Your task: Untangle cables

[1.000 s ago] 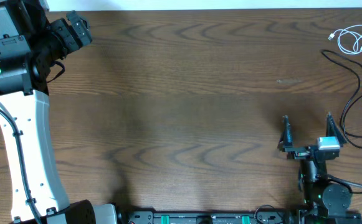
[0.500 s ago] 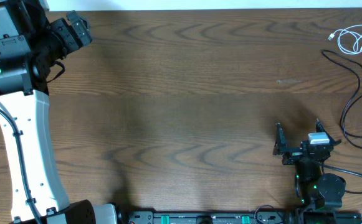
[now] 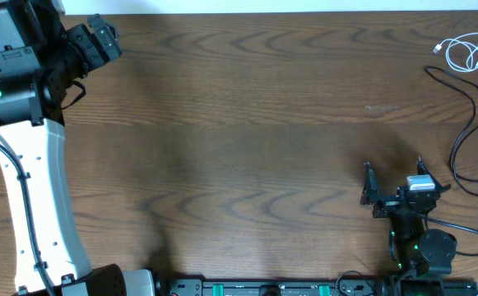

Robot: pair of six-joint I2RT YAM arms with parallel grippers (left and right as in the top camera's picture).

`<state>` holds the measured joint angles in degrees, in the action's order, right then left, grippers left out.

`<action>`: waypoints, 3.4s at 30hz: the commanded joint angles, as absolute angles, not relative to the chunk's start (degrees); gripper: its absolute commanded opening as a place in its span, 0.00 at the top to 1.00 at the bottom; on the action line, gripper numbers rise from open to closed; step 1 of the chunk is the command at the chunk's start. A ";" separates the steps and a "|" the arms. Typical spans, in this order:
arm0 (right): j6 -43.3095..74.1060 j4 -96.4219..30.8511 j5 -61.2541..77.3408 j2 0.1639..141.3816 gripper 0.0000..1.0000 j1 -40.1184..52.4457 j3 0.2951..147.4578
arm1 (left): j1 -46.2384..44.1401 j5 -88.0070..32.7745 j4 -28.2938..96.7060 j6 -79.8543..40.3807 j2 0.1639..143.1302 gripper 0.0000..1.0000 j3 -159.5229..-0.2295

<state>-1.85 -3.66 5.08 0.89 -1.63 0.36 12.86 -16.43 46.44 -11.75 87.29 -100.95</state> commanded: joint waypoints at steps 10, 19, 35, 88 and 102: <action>-0.89 -4.01 4.62 0.60 0.01 -1.41 0.32 | 12.78 -16.88 46.81 -10.96 87.31 0.02 -101.36; -0.89 -4.01 4.60 0.64 0.01 -1.41 0.32 | 12.78 -13.82 46.54 -10.48 79.02 0.02 -92.68; -0.89 -4.01 4.62 0.64 0.01 -1.41 0.32 | 6.85 -14.33 7.64 -0.82 39.55 0.02 -39.83; -0.89 -4.01 4.62 0.64 0.01 -1.41 0.32 | 4.91 -13.23 2.74 2.57 0.30 0.02 -0.23; -0.89 -4.01 4.62 0.64 0.01 -1.41 0.32 | 4.91 -13.23 2.74 2.57 0.30 0.02 -0.23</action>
<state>-1.67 -3.70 4.82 0.95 -1.63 0.38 5.08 -13.37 0.67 1.76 0.62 -1.15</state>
